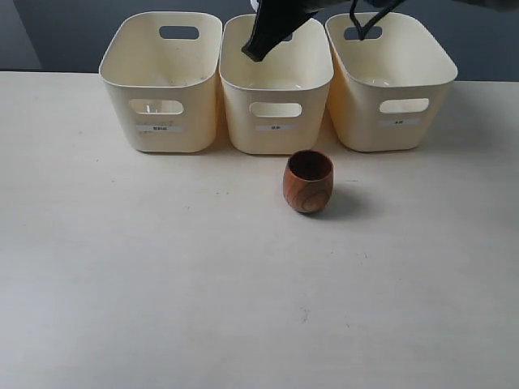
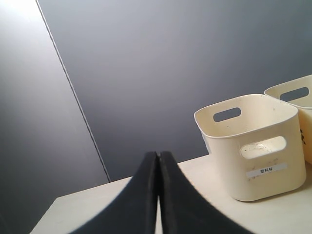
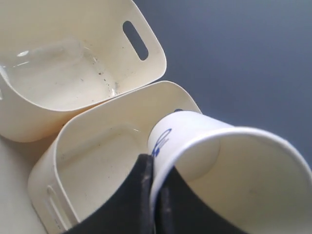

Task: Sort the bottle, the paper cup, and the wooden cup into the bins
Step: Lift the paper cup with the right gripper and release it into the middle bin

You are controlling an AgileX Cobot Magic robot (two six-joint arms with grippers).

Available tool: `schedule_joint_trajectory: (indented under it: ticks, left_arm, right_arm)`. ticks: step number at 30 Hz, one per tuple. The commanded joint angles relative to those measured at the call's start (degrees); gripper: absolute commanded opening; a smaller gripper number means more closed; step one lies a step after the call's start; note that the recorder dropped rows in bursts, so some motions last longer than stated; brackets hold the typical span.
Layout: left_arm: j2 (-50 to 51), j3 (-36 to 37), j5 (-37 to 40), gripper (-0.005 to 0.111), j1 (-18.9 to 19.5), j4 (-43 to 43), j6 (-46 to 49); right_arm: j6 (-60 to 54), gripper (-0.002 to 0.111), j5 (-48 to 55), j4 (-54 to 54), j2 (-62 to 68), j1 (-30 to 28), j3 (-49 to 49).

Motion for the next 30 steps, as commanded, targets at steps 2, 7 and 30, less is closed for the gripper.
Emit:
schedule_joint_trajectory:
  ticks: [2,7,30]
  left_arm:
    - [-0.13,0.1,-0.14,0.0,-0.08,0.02,-0.01]
    - [-0.13,0.1,-0.14,0.0,-0.08,0.02,-0.01]
    - [-0.13,0.1,-0.14,0.0,-0.08,0.02,-0.13]
  right_arm:
    - [0.97,-0.001,-4.47,2.18,2.74,-2.47,0.4]
    - [1.1,-0.001,-6.98,6.96,5.45,-4.71,0.4]
    - [1.32,-0.001,-14.46,6.85,10.98,-5.26,0.13]
